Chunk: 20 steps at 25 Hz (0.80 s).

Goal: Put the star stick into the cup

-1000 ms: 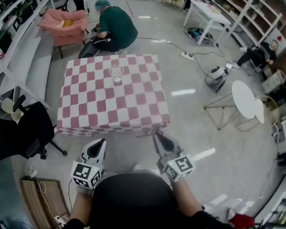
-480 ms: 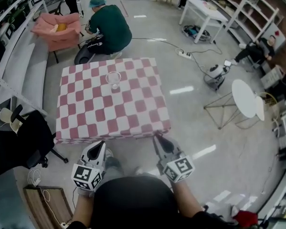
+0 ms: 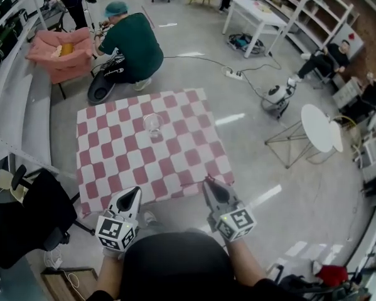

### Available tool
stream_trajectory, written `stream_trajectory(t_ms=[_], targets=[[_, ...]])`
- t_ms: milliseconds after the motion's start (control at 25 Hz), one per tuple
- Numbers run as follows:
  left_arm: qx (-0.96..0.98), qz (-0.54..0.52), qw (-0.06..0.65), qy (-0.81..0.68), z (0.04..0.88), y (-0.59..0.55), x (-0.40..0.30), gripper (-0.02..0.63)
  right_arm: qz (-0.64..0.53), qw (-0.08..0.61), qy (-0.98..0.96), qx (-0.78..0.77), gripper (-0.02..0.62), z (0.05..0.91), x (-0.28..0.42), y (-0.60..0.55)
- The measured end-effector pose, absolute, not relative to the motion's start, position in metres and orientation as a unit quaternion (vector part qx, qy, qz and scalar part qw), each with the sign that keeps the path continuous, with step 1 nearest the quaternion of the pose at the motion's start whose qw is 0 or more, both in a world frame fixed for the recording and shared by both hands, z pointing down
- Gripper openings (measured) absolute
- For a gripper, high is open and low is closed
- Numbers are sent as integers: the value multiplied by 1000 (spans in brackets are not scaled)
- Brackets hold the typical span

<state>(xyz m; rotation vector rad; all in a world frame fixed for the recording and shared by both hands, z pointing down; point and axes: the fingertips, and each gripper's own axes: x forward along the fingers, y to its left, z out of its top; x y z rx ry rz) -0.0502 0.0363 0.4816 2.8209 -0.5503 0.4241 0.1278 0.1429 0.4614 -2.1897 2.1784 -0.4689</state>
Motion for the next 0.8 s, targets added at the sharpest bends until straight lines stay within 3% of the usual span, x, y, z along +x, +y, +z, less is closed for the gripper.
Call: stream_trajectory(t_ms=[800], targets=[[975, 152, 114, -115, 485, -71, -53, 40, -139, 17, 651, -746, 27, 442, 118, 38]])
